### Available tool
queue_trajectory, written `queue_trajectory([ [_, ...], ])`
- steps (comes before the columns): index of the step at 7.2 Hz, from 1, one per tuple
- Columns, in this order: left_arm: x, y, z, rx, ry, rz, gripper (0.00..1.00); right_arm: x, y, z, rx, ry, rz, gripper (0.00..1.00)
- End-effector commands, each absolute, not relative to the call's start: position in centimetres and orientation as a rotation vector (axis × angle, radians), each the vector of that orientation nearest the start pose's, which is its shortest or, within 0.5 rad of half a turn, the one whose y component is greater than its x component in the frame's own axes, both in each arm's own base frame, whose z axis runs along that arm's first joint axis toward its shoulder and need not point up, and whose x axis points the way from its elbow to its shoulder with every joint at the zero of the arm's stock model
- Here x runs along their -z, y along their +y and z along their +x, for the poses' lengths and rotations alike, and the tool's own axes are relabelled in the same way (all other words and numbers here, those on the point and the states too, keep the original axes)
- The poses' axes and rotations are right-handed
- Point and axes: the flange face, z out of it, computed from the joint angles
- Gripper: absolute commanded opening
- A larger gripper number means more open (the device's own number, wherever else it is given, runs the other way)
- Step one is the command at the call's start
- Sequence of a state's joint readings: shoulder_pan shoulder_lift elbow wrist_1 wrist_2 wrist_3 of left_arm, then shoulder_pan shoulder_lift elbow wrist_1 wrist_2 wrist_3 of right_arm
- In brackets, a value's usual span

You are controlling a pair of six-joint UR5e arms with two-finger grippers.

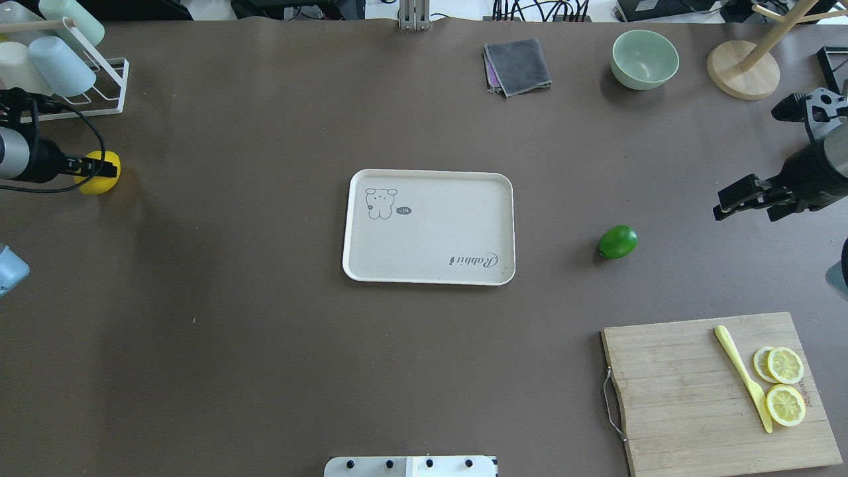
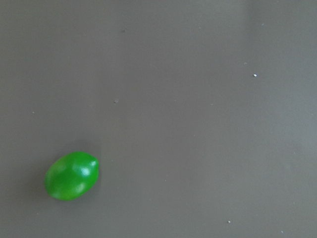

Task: Place all lemons on tray

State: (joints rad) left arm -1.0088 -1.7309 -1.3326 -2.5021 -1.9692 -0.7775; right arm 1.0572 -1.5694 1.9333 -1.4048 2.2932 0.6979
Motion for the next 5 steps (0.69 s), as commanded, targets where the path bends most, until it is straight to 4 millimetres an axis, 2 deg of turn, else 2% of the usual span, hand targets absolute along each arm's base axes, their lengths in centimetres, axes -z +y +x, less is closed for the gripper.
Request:
queue_trajectory([
  [1, -57.8, -55.2, 23.1, 0.005, 0.875, 0.412, 0.0, -46.1, -46.0, -18.6, 0.027, -0.868, 0.013, 1.0],
  [2, -55.8, -56.6, 19.5, 0.034, 0.927, 0.394, 0.0, -45.8, -46.0, -18.8, 0.031, -0.871, 0.016, 1.0],
  [3, -51.6, -57.4, 17.2, 0.053, 0.975, 0.358, 0.0, -45.8, -45.7, -19.8, 0.05, -0.868, 0.011, 1.0],
  [4, -46.3, -57.0, 16.9, 0.068, 0.965, 0.334, 0.0, -45.1, -45.6, -21.7, 0.026, -0.845, 0.015, 1.0],
  [5, -42.8, -57.0, 16.9, 0.078, 0.956, 0.322, 0.0, -43.8, -45.6, -24.0, -0.074, -0.835, -0.015, 1.0],
])
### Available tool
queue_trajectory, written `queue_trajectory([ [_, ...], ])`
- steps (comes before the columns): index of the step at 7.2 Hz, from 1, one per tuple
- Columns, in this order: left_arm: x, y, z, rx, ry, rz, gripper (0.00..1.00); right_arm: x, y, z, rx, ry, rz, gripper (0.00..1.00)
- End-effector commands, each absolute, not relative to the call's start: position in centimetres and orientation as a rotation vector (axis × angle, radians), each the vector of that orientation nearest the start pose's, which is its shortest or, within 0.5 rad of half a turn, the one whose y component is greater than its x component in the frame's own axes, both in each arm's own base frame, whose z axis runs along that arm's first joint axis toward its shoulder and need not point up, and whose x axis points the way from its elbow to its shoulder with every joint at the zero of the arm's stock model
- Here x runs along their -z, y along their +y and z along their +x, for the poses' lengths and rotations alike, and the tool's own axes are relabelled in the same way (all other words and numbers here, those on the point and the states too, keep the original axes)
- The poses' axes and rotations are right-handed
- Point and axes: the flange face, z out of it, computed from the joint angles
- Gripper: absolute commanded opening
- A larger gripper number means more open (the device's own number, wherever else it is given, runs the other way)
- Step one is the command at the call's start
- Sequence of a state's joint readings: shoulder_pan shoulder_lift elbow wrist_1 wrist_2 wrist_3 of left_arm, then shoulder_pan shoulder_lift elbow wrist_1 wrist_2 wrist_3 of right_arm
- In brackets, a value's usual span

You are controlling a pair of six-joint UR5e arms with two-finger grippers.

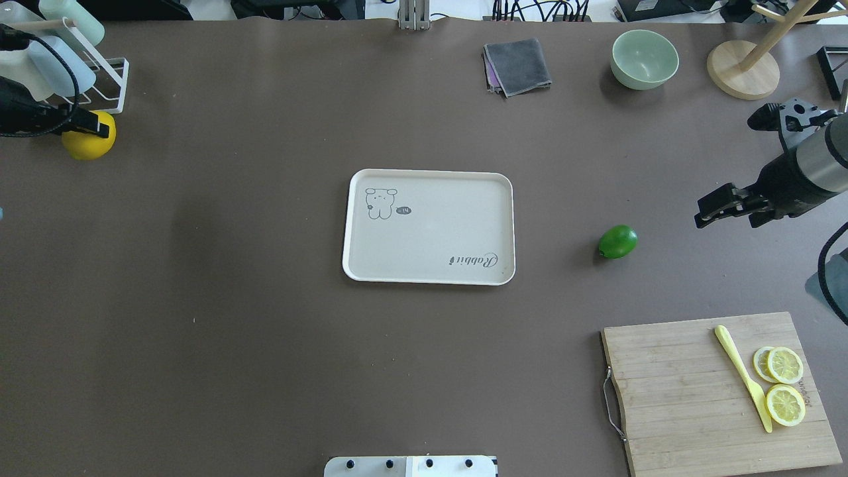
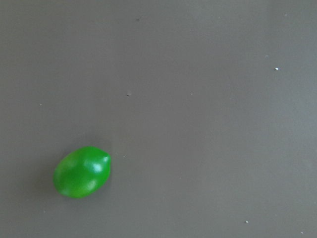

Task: Place all lemons on tray

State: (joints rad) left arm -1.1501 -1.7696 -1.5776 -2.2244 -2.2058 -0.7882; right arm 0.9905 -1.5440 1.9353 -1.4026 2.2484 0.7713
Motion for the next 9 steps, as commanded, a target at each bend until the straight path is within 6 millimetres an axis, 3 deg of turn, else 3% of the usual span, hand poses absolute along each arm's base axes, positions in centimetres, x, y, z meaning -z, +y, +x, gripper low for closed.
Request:
queue_trajectory([
  [1, -42.3, -57.1, 16.9, 0.077, 0.957, 0.328, 0.0, -42.4, -45.2, -26.4, -0.155, -0.832, -0.043, 1.0],
  [2, -41.0, -57.6, 17.1, 0.108, 0.974, 0.324, 0.0, -41.9, -44.7, -29.2, -0.207, -0.802, -0.04, 1.0],
  [4, -35.5, -59.0, 19.1, 0.218, 1.029, 0.332, 0.0, -41.2, -44.6, -34.4, -0.321, -0.763, -0.053, 1.0],
  [6, -30.4, -58.3, 26.2, 0.247, 1.06, 0.334, 0.0, -42.7, -44.6, -35.4, -0.35, -0.729, -0.062, 1.0],
  [9, -25.4, -54.5, 38.7, 0.282, 1.065, 0.372, 0.0, -43.7, -45.2, -36.1, -0.401, -0.709, -0.076, 1.0],
])
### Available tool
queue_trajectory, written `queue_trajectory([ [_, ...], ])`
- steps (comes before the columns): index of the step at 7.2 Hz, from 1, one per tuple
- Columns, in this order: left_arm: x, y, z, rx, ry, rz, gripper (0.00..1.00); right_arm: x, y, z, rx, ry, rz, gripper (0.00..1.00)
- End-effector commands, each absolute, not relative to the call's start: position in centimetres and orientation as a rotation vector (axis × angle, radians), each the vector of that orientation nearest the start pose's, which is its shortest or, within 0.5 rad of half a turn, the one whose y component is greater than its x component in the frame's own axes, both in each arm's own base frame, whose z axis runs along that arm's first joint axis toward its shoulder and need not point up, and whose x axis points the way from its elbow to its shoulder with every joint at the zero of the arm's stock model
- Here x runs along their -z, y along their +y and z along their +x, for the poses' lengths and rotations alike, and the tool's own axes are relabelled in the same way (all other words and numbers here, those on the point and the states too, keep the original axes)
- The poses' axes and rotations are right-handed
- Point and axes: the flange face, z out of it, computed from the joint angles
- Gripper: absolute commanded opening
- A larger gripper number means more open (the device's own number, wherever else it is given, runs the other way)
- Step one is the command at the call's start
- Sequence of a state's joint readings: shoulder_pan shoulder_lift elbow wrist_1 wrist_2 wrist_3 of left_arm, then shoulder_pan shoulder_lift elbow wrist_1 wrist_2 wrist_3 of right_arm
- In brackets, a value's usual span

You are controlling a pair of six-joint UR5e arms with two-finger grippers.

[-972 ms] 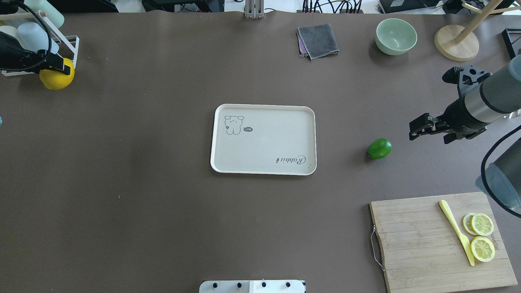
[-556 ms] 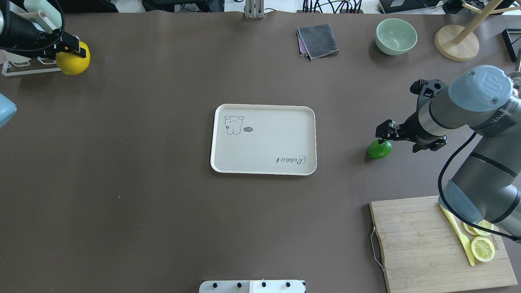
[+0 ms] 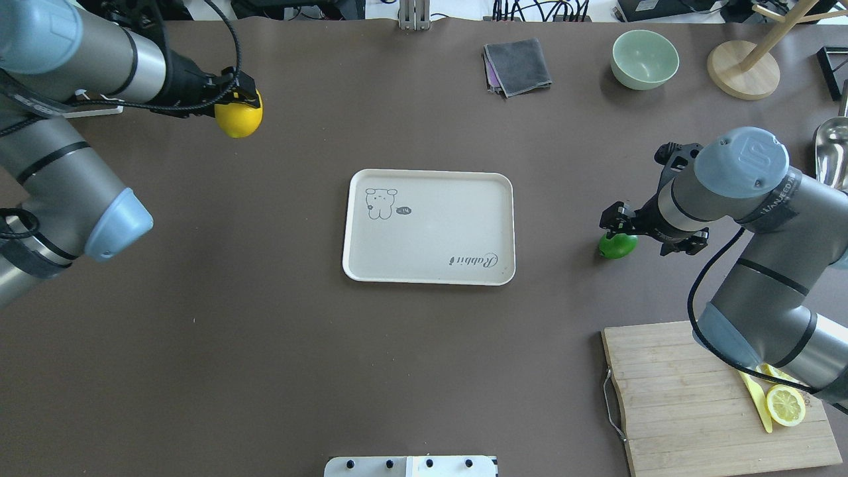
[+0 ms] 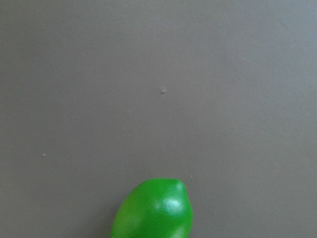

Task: Place all lemons on tray

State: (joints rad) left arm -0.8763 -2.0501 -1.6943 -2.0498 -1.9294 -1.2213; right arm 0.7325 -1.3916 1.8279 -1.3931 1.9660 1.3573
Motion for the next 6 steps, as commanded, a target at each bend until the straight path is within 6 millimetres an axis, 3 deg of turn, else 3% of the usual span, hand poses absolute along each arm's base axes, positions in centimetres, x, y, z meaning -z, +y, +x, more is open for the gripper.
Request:
queue_trajectory([
  [1, -25.1, -53.5, 40.9, 0.293, 1.057, 0.382, 0.0, -43.9, -45.2, -36.4, -0.425, -0.708, -0.085, 1.0],
  [4, -23.5, -51.7, 43.3, 0.327, 1.067, 0.385, 0.0, -45.1, -44.3, -38.5, -0.417, -0.711, -0.083, 0.99],
  [5, -22.7, -51.4, 43.2, 0.33, 1.063, 0.382, 0.0, -44.9, -44.1, -38.9, -0.408, -0.719, -0.08, 0.96],
  [6, -22.2, -50.2, 44.8, 0.343, 1.071, 0.377, 0.0, -45.0, -44.0, -39.0, -0.409, -0.721, -0.081, 0.9],
])
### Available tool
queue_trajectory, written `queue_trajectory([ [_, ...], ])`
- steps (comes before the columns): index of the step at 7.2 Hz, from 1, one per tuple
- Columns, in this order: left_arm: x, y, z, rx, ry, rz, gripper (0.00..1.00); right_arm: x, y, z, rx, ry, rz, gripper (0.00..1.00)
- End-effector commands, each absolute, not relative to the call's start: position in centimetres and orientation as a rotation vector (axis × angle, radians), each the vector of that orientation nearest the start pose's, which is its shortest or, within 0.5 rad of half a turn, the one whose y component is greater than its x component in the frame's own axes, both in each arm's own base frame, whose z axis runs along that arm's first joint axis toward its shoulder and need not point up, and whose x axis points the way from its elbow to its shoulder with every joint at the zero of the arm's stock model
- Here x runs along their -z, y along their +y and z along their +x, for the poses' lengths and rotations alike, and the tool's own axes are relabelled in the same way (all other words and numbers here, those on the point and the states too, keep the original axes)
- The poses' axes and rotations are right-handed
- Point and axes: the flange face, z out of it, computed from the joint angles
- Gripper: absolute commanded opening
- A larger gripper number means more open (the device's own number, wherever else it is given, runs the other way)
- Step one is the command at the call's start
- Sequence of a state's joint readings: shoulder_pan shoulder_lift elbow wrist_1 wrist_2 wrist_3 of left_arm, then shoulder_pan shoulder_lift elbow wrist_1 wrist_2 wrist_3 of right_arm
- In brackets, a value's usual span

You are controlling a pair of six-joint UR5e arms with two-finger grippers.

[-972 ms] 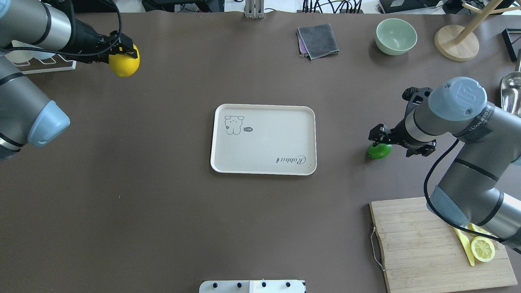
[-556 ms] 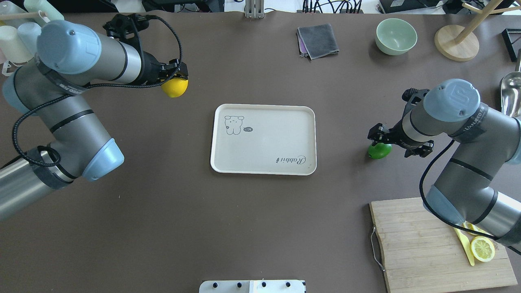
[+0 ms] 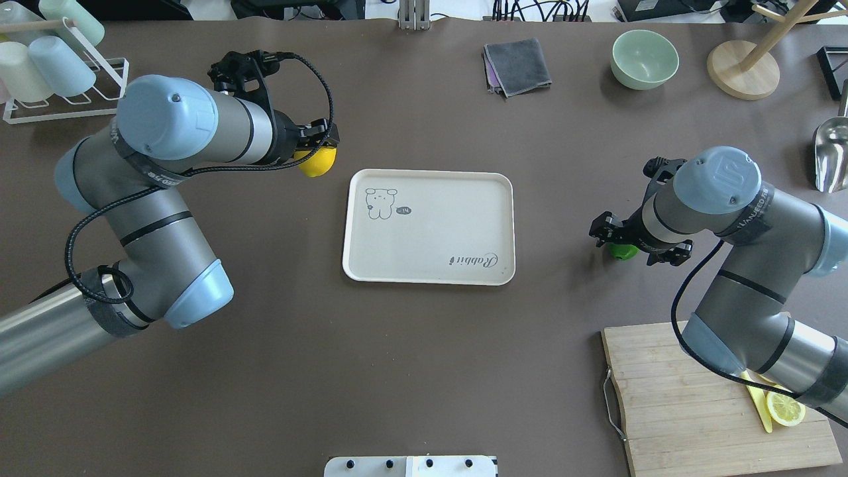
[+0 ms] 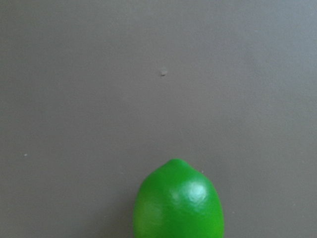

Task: Place all lemons on tray

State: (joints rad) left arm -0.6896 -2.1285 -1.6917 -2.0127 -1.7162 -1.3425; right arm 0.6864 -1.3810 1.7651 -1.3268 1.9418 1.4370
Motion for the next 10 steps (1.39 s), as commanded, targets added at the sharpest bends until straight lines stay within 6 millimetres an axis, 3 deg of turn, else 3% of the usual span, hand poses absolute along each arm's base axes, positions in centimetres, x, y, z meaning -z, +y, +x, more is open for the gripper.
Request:
queue_trajectory([
  [1, -21.3, -49.0, 46.8, 0.333, 1.057, 0.383, 0.0, -44.9, -43.9, -39.0, -0.421, -0.723, -0.086, 0.78],
  [3, -19.5, -48.3, 48.3, 0.347, 1.076, 0.374, 0.0, -44.5, -44.2, -39.1, -0.423, -0.728, -0.08, 0.75],
  [5, -19.2, -47.9, 48.8, 0.349, 1.083, 0.365, 0.0, -44.4, -44.6, -38.6, -0.425, -0.73, -0.074, 0.74],
  [7, -19.3, -47.8, 49.0, 0.349, 1.081, 0.365, 0.0, -42.4, -46.6, -37.0, -0.462, -0.764, -0.055, 0.0],
  [9, -19.3, -46.6, 50.2, 0.341, 1.078, 0.377, 0.0, -41.9, -47.1, -36.7, -0.477, -0.767, -0.048, 0.0],
  [10, -19.5, -46.7, 50.2, 0.343, 1.073, 0.376, 0.0, -38.8, -47.9, -36.4, -0.476, -0.81, -0.031, 0.0],
])
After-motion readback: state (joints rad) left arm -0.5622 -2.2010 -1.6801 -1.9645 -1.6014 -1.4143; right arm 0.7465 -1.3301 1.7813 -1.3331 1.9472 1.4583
